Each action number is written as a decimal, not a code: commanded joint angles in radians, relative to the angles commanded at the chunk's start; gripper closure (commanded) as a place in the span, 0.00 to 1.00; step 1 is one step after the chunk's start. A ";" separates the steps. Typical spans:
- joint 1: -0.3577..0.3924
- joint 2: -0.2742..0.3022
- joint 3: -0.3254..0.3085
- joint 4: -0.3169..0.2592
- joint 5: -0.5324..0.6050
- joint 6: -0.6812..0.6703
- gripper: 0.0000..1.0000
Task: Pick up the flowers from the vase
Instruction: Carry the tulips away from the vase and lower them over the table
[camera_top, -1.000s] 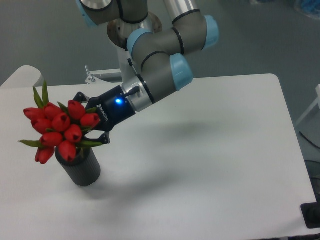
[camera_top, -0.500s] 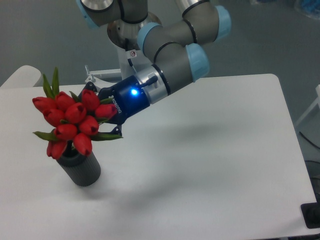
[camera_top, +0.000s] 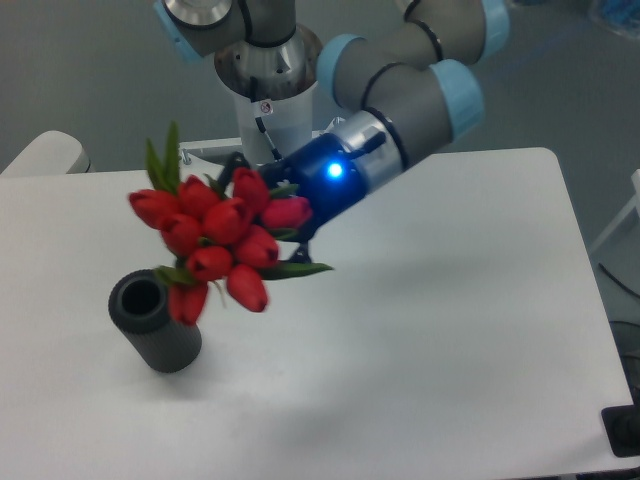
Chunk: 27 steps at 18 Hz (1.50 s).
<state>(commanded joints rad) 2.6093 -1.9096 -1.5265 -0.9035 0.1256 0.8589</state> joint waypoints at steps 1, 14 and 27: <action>0.002 -0.015 0.018 -0.002 0.038 0.009 0.86; 0.029 -0.115 0.054 -0.040 0.905 0.397 0.92; -0.069 -0.187 0.160 -0.209 1.288 0.497 0.92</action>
<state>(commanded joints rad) 2.5404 -2.0970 -1.3668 -1.1121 1.4140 1.3560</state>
